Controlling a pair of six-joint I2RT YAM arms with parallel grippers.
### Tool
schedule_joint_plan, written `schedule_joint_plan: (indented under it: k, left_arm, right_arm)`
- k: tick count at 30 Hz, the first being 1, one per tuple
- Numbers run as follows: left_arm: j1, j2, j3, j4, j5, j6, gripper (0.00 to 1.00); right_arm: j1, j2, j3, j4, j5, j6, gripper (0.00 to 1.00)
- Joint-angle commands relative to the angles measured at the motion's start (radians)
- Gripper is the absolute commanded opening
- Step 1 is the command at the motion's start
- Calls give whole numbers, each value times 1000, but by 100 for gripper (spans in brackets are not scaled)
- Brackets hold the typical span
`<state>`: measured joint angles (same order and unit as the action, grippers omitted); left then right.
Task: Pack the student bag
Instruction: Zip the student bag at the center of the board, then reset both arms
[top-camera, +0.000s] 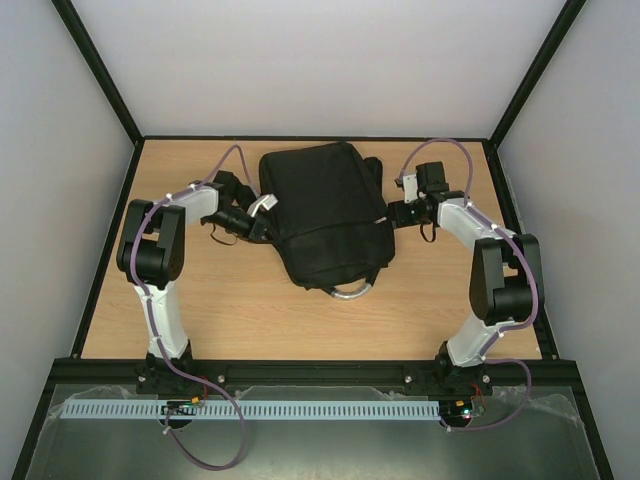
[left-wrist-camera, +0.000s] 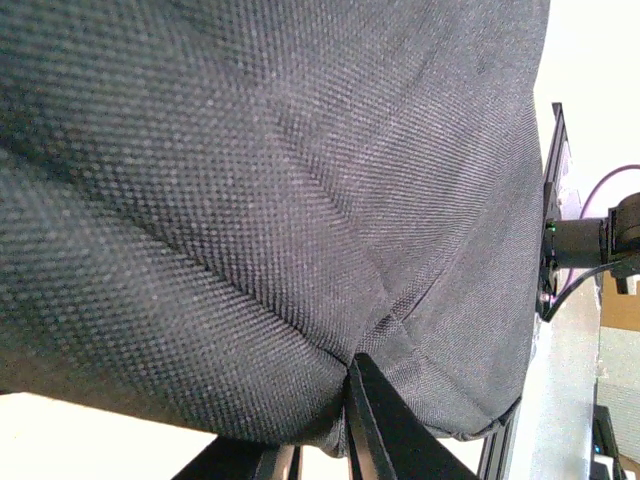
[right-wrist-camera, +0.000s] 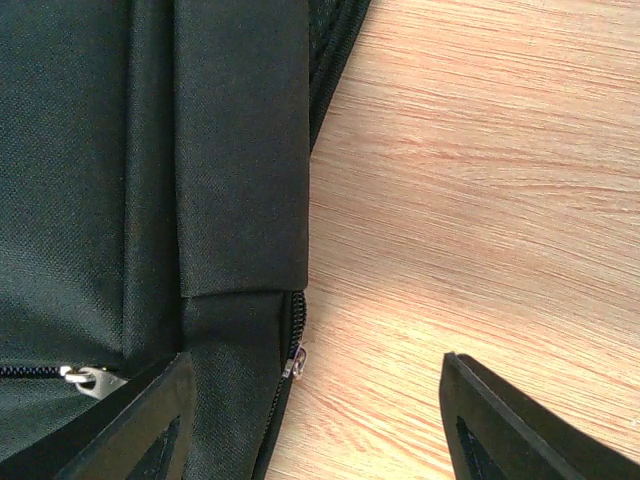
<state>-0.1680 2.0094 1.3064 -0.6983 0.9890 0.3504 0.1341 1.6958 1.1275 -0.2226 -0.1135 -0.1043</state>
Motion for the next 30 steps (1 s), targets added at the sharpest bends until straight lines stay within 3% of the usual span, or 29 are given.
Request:
schedule_joint_plan:
  k: [1, 5, 11, 15, 17, 20, 30]
  left_arm:
    - [7, -40, -12, -39, -49, 34, 14]
    - [12, -101, -31, -60, -109, 57, 16]
    - [44, -192, -45, -162, -130, 155, 23]
    - [73, -273, -28, -162, -202, 194, 27]
    - [88, -313, -10, -124, -248, 181, 32]
    - [108, -369, 13, -38, -294, 124, 39]
    - [114, -512, 26, 300, -475, -110, 44]
  right_arm:
    - [3, -26, 5, -21, 20, -11, 68]
    - [-1, -60, 61, -17, 84, -38, 79]
    - [-12, -73, 176, -36, 131, -21, 81]
    - [-12, -81, 238, -67, 82, 12, 89]
    - [-11, -82, 281, -104, 2, 16, 100]
    - [-12, -89, 322, -94, -61, 62, 99]
    - [-12, -104, 378, -42, 87, 140, 99]
